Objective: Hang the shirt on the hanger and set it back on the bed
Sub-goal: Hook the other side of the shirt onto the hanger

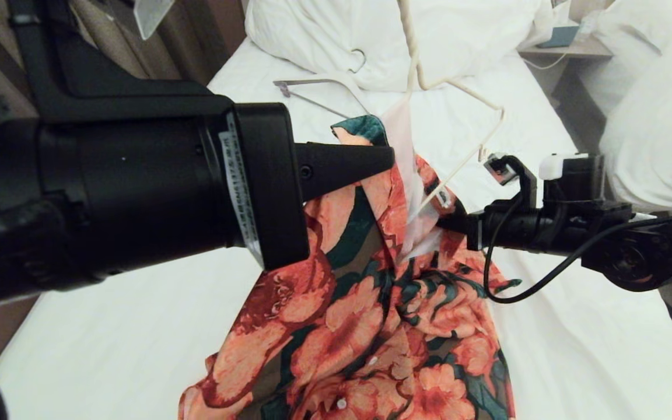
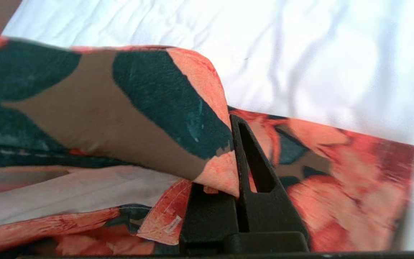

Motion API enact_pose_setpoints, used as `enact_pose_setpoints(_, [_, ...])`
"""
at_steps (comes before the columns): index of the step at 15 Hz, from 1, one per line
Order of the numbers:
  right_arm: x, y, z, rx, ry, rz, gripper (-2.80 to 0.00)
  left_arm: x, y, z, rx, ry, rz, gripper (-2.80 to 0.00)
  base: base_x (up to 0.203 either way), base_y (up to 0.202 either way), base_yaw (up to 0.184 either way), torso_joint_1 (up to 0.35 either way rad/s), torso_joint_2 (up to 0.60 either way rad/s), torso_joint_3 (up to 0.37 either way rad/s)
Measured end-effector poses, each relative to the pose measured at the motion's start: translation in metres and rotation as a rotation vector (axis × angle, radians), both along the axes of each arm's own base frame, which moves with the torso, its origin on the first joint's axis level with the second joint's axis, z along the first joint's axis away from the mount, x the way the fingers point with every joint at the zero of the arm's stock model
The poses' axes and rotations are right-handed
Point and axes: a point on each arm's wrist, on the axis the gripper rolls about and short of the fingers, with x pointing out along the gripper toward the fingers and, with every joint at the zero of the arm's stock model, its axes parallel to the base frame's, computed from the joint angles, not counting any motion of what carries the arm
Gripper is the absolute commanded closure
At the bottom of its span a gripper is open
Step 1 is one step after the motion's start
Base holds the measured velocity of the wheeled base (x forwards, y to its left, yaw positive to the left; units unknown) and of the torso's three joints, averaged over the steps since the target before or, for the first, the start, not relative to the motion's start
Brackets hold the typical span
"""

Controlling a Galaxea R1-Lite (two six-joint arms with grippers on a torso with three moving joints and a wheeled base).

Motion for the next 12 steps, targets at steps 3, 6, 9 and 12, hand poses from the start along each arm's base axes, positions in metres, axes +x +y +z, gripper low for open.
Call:
enact_pose_setpoints(3, [0.001, -0.013, 0.006, 0.007, -0.014, -0.023, 0.00, 0.001, -0.002, -0.002, 0.016, 0.011, 0.000, 0.00, 0.000, 0.000, 0.000, 0.000, 0.00, 0.000])
enact_pose_setpoints(6, [0.002, -0.023, 0.010, 0.015, -0.022, -0.030, 0.00, 0.002, -0.006, -0.004, 0.016, 0.027, -0.004, 0.00, 0.000, 0.000, 0.000, 0.000, 0.00, 0.000])
enact_pose_setpoints(9, [0.004, -0.020, 0.006, 0.004, -0.021, -0.019, 0.00, -0.002, -0.007, 0.002, -0.036, 0.077, -0.015, 0.00, 0.000, 0.000, 0.000, 0.000, 0.00, 0.000])
enact_pose_setpoints(12, [0.007, -0.012, 0.003, -0.013, -0.037, -0.003, 0.00, -0.005, -0.008, 0.006, -0.071, 0.100, -0.028, 0.00, 0.000, 0.000, 0.000, 0.000, 0.00, 0.000])
